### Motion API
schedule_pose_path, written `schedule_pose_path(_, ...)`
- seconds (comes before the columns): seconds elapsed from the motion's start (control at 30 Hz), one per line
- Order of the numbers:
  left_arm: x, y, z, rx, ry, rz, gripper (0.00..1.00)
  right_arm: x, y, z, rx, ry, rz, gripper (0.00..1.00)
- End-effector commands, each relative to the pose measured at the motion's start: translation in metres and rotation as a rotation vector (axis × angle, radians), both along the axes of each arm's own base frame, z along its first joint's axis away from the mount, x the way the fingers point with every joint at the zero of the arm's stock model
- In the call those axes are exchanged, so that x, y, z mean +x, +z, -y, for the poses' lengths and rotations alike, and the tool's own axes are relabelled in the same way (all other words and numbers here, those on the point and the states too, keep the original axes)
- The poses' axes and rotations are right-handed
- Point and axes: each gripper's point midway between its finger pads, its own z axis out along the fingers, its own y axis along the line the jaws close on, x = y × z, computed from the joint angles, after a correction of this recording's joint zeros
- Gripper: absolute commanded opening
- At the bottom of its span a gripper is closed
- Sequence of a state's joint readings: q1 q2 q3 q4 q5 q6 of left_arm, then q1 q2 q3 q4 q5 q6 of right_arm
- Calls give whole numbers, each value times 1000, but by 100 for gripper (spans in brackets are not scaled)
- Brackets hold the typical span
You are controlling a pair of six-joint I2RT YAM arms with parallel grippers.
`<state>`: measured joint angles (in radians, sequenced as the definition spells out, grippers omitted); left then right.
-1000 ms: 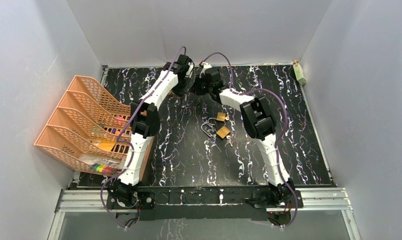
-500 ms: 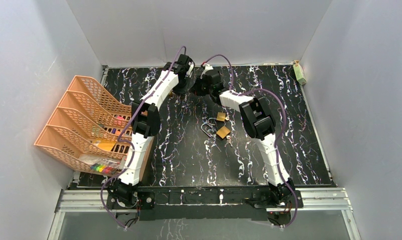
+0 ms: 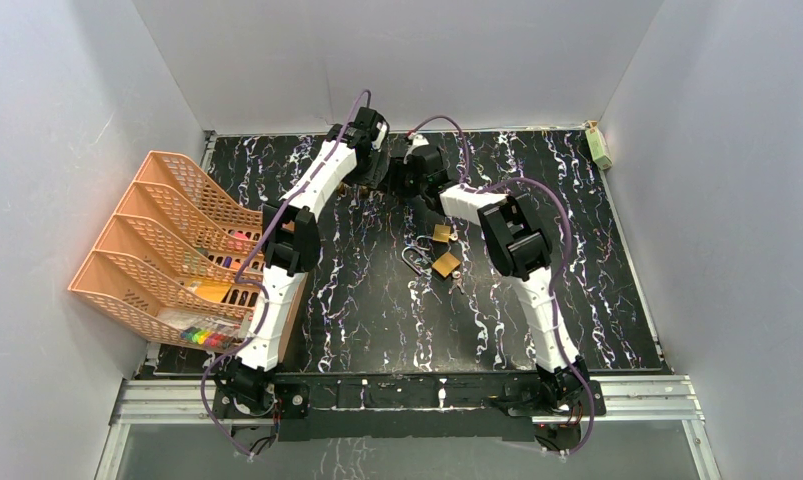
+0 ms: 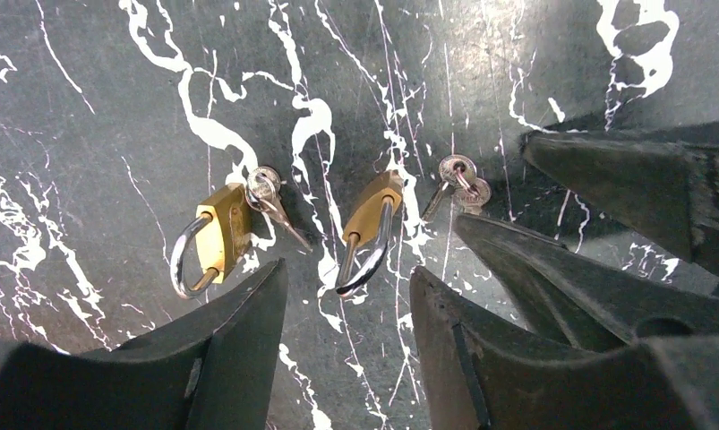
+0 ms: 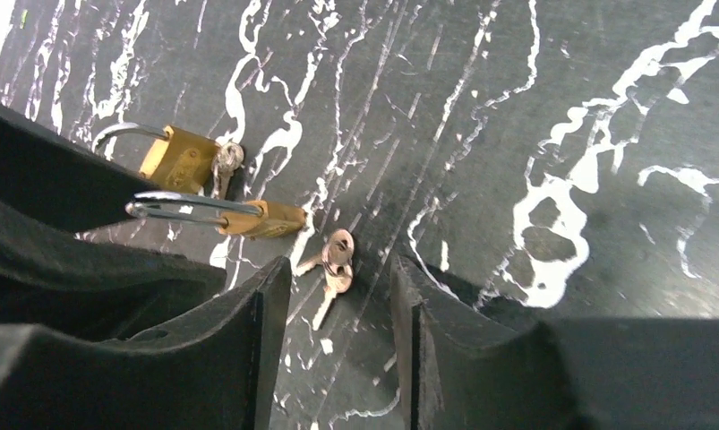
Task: Lock with the key
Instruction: Place the key at the center of the board, then pick up the lock from the center of the board.
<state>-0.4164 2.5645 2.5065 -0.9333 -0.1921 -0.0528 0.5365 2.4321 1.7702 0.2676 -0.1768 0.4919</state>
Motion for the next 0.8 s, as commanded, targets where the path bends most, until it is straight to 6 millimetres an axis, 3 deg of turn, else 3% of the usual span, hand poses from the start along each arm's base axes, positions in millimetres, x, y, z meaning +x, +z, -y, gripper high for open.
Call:
schedule_pose_path(0.0,12,77,2,-59,16,165,54,13,53,29,4,-66,106,55)
schedule_pose_path(0.17,2,136,1,-130,8,267,63,-4,78,63,-68,-43,159,61)
schedule_pose_path(0.33,-22,168,-4,-190,-5,292,70,-49,79,90,-217,56,194,63)
schedule_pose_path(0.53,-59,185,-4,-278,-53,306,76,-118,68,110,-405,374,223,75)
schedule_pose_path(0.57,-65,187,-4,-300,-63,311,79,-125,62,115,-440,408,214,75)
schedule_pose_path(0.63,-81,191,0,-346,-92,305,97,-131,59,123,-501,458,228,75)
schedule_pose_path(0.77,-111,202,-3,-409,-104,313,98,-139,53,127,-538,564,296,77)
